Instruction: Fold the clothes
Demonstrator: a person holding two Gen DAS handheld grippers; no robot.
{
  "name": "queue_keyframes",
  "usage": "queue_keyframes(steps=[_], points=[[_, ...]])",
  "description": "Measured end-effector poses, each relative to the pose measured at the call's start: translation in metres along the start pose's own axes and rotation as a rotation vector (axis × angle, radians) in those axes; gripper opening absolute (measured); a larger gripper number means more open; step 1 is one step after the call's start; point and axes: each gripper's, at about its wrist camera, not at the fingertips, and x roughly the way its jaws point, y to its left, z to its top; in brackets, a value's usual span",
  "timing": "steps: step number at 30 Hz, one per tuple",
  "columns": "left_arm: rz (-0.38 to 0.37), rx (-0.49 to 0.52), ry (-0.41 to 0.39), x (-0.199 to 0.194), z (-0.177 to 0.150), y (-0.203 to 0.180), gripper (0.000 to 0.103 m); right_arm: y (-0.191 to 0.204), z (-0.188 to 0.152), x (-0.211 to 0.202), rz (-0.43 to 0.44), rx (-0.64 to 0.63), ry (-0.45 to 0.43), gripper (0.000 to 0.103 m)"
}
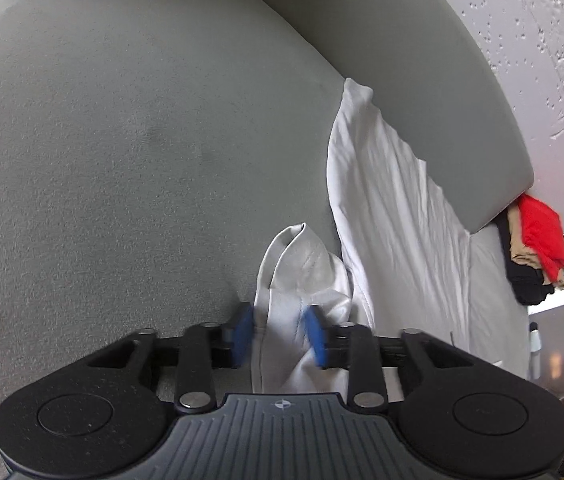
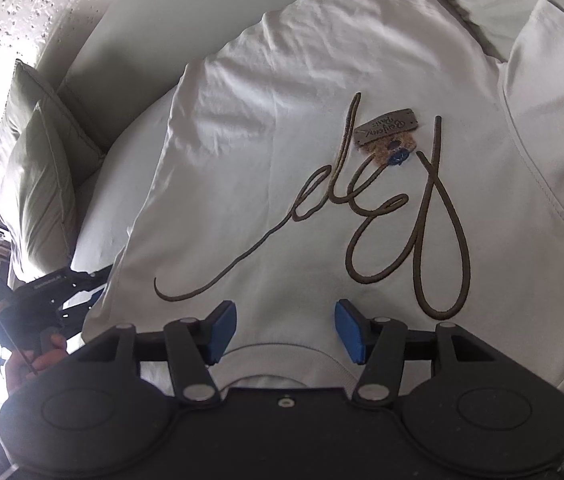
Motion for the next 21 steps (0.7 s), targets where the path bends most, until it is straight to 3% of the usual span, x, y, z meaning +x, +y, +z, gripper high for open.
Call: queue_keyframes(steps=[4,8,10,14,16,19,21], points=[[0.097,0.127,-0.078,-0.015,0.004,-0.021,0.001,-0.002,0.0,0.0,0.016,0.006,-0.009,0.054],[0.413,0.429,-0.203,-0.025,0.008,-0.062,0.001,-0.004,0.0,0.001,0.023,0.014,-0.011,0.054],[0.571,0.578,-0.194,-0.012,0.007,-0.074,0.001,-0.003,0.0,0.002,0.022,0.011,-0.011,0.054],[0.721,0.678,-0.125,0.004,-0.004,-0.061,0.008,-0.004,0.001,0.002,0.023,0.006,-0.01,0.054],[0.761,0.666,-0.13,-0.012,-0.009,-0.045,0.015,-0.005,0.001,0.002,0.028,0.007,-0.008,0.055],[0.596,0.49,-0.156,-0.05,-0.005,-0.023,0.032,-0.008,0.002,0.002,0.039,0.012,-0.004,0.056],[0.503,0.356,-0.184,-0.078,-0.005,-0.007,0.032,-0.009,0.002,0.003,0.051,0.018,-0.005,0.058]])
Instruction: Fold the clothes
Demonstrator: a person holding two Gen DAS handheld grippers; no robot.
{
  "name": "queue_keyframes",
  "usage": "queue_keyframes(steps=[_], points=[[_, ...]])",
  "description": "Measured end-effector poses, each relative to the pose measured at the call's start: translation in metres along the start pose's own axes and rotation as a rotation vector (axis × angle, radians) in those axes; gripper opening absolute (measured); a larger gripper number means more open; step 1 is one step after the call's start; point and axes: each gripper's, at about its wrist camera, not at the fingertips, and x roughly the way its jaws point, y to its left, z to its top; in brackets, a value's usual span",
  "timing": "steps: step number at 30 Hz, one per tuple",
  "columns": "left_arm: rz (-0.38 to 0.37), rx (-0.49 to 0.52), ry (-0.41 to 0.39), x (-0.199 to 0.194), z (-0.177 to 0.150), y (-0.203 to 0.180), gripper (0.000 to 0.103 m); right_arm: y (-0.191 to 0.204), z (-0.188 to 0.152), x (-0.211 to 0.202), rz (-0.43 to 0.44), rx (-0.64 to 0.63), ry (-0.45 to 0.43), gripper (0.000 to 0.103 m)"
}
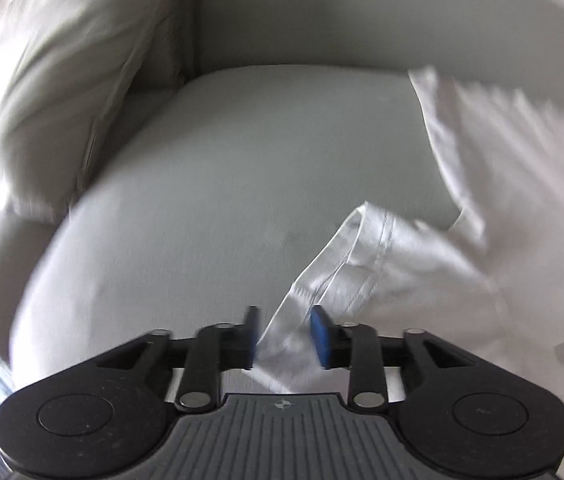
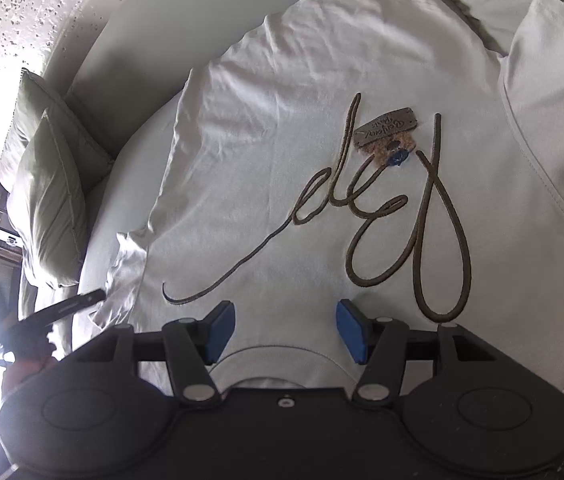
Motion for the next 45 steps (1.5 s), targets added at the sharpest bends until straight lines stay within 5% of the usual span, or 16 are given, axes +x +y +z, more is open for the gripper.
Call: queue_keyframes(steps=[5,8,12,13,15,19,23,29,32,34,38,39,40,42,44,45], points=[[-0.188,-0.303,0.015,-0.019,-0.025,0.044,0.037,0.003,-0.002,0.003,0.009,-0.006,-0.012,0.064],[-0.247,-0.408,0.067,-0.001,-0.039,0.051,0.036,0.007,-0.003,0.004,0.0,-0.029,-0.015,0.066],[-0.337,-0.535,0.038,0.015,-0.041,0.061,0.036,0.007,-0.003,0.005,-0.004,-0.031,-0.014,0.066],[-0.353,-0.557,0.035,0.019,-0.04,0.061,0.031,0.007,-0.003,0.005,-0.004,-0.029,-0.014,0.066],[-0.332,-0.565,0.021,0.02,-0.039,0.059,0.003,0.006,-0.003,0.005,-0.002,-0.025,-0.014,0.066],[-0.104,-0.41,-0.104,-0.009,-0.034,0.038,0.001,0.006,-0.004,0.005,0.002,-0.025,-0.017,0.066],[0.088,-0.217,-0.06,0.003,-0.03,0.007,0.002,0.01,-0.004,0.007,-0.012,-0.049,-0.018,0.066],[0.17,-0.155,-0.053,-0.013,-0.032,-0.005,0.015,0.014,-0.008,-0.003,-0.015,-0.094,-0.017,0.067],[0.197,-0.088,-0.132,-0.04,-0.038,-0.007,0.014,0.008,-0.011,-0.024,0.012,-0.081,-0.047,0.068],[0.131,-0.05,-0.188,-0.057,-0.039,-0.01,0.014,0.001,-0.012,-0.04,0.021,-0.075,-0.09,0.068],[-0.133,-0.012,-0.158,-0.056,-0.03,-0.023,0.014,-0.018,-0.005,-0.058,-0.034,-0.03,-0.195,0.067],[-0.185,-0.005,-0.132,-0.049,-0.028,-0.027,0.014,-0.024,-0.002,-0.058,-0.056,-0.014,-0.207,0.06],[-0.237,0.003,-0.107,-0.042,-0.025,-0.032,0.013,-0.029,0.002,-0.058,-0.076,0.001,-0.212,0.043],[-0.274,0.034,0.007,-0.017,-0.024,-0.04,0.011,-0.035,0.008,-0.05,-0.139,-0.01,-0.193,0.031],[-0.191,0.075,0.097,0.0,-0.031,-0.049,0.009,-0.039,0.009,-0.045,-0.222,-0.036,-0.163,0.026],[-0.142,0.081,0.111,0.001,-0.032,-0.045,0.009,-0.04,0.007,-0.045,-0.265,-0.048,-0.154,0.011]])
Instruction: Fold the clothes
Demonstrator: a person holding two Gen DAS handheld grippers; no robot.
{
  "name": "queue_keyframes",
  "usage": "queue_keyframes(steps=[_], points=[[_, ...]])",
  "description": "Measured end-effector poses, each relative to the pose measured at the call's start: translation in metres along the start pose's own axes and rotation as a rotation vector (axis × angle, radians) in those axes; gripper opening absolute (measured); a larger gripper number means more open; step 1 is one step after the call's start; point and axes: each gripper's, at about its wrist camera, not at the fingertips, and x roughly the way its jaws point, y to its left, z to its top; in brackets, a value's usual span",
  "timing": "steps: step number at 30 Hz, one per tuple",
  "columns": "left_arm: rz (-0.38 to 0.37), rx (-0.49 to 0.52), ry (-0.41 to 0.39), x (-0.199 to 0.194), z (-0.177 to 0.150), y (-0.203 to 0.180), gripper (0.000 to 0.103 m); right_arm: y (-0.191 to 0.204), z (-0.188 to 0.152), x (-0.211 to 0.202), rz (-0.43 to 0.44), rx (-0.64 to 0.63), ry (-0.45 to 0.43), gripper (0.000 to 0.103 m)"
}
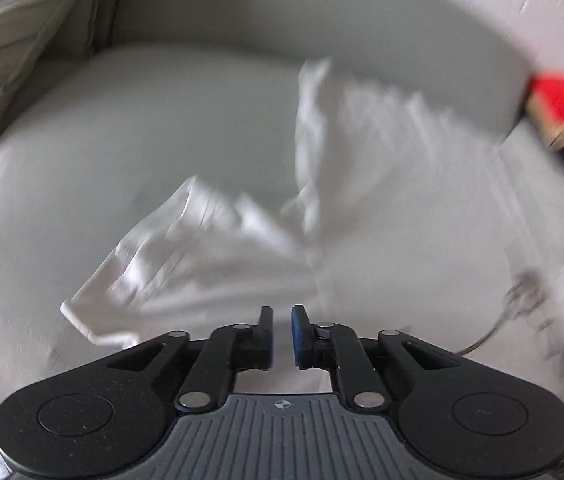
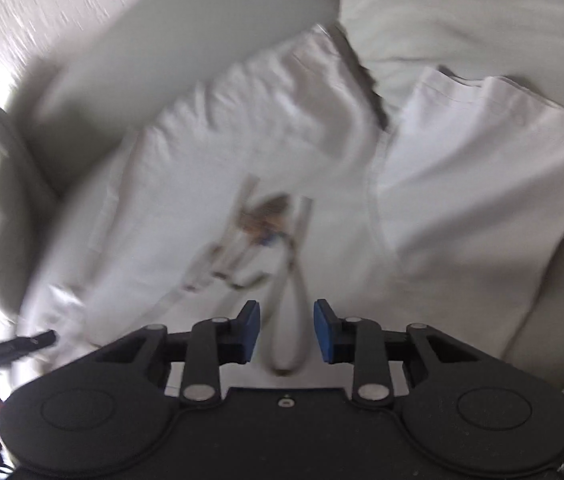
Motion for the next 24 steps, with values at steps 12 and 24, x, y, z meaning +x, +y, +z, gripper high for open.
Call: queue_keyframes(steps=[12,24], points=[[0.383,0.041,-0.009,-0.042,-0.015,0.023,0.011,-0.038,-0.015,-0.036,-0.214,0.011,-0.025,0.023],[-0.001,0.152,-0.187,-0.127,0.021,-0.108,0.017,-0.004,0.022,-0.086,0.167,0.097,-0.091,0.029]])
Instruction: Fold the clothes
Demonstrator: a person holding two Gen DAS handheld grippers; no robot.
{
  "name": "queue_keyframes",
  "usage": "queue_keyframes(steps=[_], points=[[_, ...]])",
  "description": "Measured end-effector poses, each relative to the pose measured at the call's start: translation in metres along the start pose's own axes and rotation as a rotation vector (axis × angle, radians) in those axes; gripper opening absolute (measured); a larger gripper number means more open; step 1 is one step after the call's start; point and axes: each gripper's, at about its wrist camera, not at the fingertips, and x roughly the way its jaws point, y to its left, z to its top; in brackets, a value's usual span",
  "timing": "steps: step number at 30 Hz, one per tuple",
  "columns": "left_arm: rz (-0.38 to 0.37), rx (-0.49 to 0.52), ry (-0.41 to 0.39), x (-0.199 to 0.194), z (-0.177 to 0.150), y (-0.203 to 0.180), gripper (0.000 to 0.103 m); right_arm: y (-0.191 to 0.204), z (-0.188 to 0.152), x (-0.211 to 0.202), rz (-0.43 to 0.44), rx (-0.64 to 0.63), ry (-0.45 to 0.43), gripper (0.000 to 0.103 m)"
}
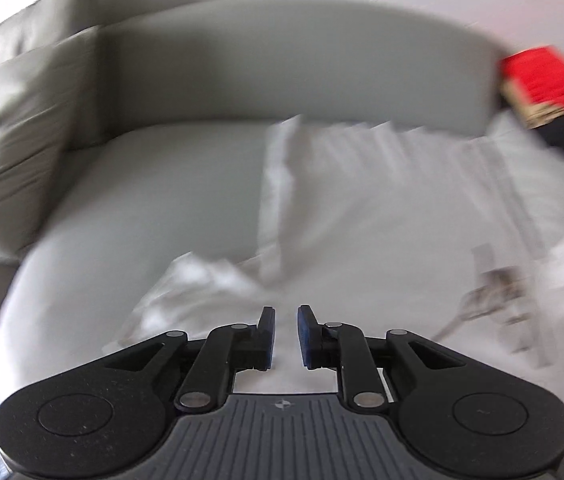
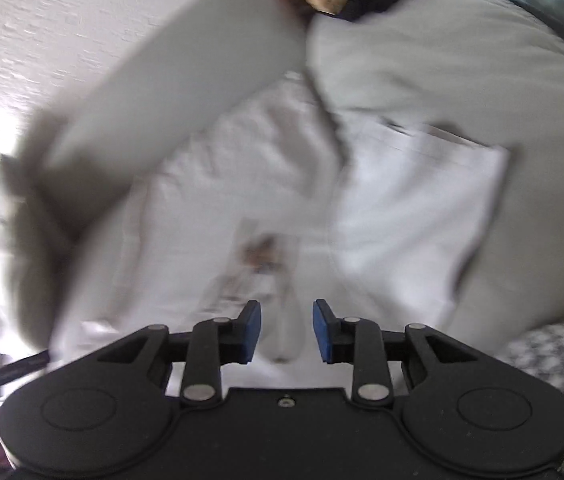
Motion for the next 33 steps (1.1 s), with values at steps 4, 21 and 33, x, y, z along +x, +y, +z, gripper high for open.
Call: queue_keyframes(steps=[4,21,33], points=[[-0.115,0.014,-0.109,-0.03,0.035,-0.027,0.018,0.045,0.034,-0.038,0.122,-0.095,-0.076,0.033],[-0.049,-0.139,0.095,0.184,0.039,-0.009,0.0,-0.026,0.087,0.179,-0.071,-0.087,-0.009,0.011],[0.265,-0.289,0.05,0.203,0.051,0.033,0.003,-0.057,0.098,0.184,-0.281,-0.034,-0.146,0.006]])
